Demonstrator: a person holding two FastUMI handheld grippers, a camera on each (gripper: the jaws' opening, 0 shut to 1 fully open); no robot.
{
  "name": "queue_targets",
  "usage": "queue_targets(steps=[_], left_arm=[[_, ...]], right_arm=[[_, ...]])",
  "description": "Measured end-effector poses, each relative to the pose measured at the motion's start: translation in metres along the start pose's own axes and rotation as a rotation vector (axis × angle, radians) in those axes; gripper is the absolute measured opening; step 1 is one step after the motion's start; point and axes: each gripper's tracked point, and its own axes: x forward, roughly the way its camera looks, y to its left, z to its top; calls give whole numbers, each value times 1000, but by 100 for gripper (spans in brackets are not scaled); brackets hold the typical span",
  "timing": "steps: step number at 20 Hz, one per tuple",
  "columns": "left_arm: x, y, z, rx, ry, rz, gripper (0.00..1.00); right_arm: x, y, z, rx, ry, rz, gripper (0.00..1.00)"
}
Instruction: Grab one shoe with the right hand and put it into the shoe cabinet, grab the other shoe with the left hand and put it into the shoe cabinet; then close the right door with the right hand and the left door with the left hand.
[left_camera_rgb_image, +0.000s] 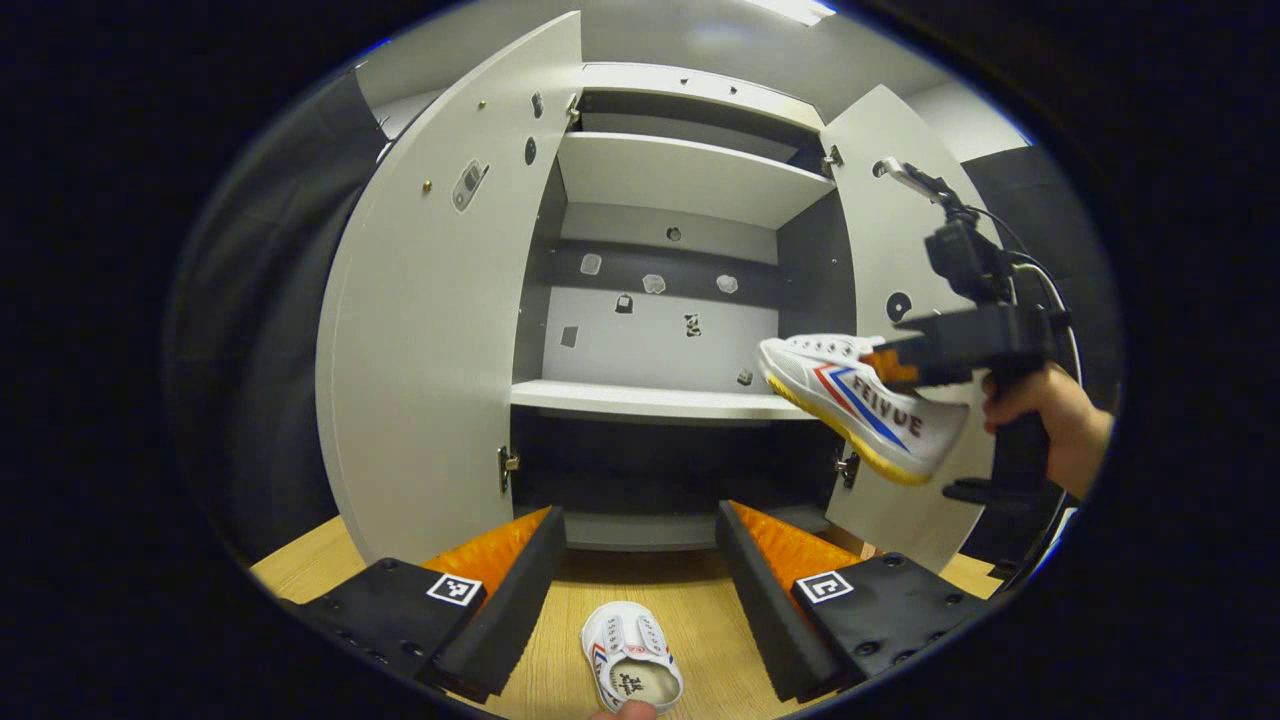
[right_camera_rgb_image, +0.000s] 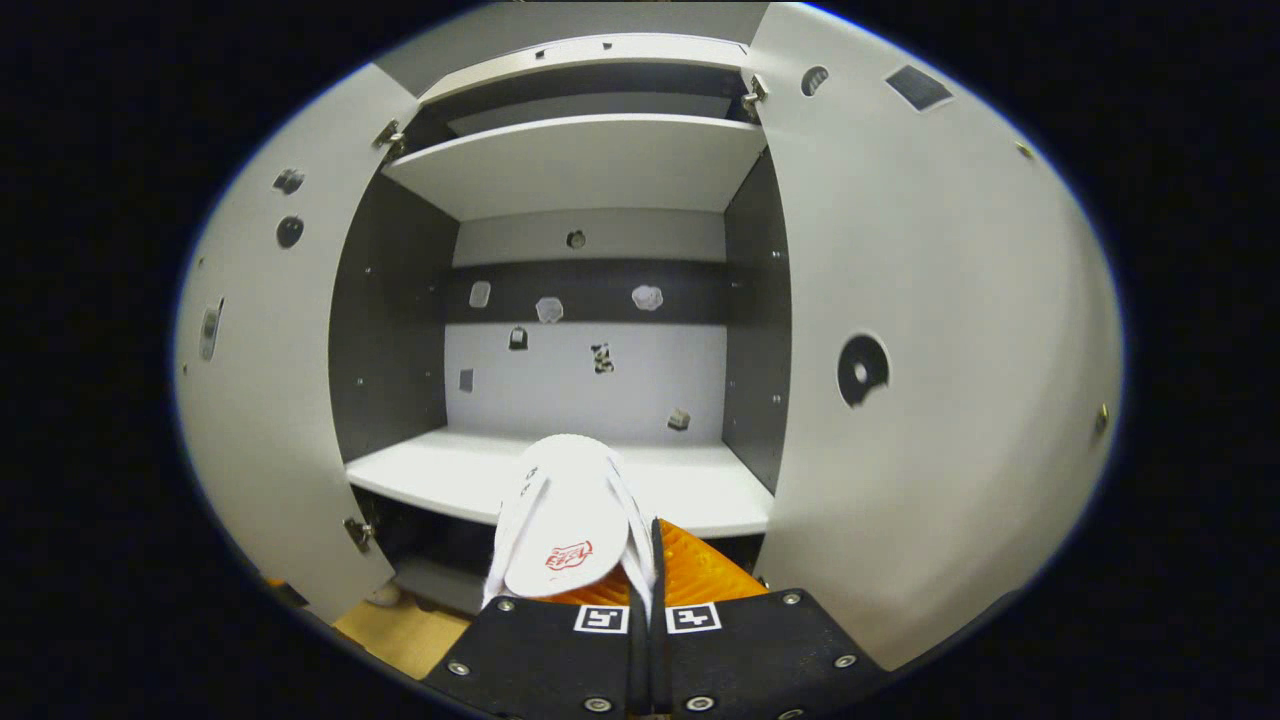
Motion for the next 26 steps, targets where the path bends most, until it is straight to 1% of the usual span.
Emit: queue_targets(steps=[1,2,3,5,8,10,12,15,18,22,23,24,26], left_arm=[[-1,-1,4,10,-9,-3,97],[-3,-1,8,17,-15,-2,97],[-6,-2,9,19,-19,-4,99],[-9,-1,12,17,-22,-6,98],[-13,4,15,7,-22,5,98],[-16,9,18,11,-25,17,98],[-18,13,22,16,-32,24,98],[-20,14,25,23,-33,30,98],[-20,13,25,16,-32,28,98],[-19,9,27,16,-33,18,99],[-19,8,28,15,-36,16,98],[-18,8,28,15,-40,17,98],[-17,7,27,11,-38,14,98]], right_arm=[[31,6,21,-6,-19,-10,0],[46,6,36,-16,-27,-25,0],[66,6,41,-26,-25,-38,0],[112,9,51,-41,1,-56,0],[169,9,38,-47,68,-93,0],[201,7,17,-96,117,-121,0],[221,5,-10,-127,188,-135,0],[239,0,-42,-115,283,-150,0],[247,1,-43,-81,300,-153,0],[241,6,-47,-104,321,-134,17],[240,8,-45,-110,310,-119,22],[237,7,-42,-117,307,-111,23],[229,5,-35,-127,297,-93,34]])
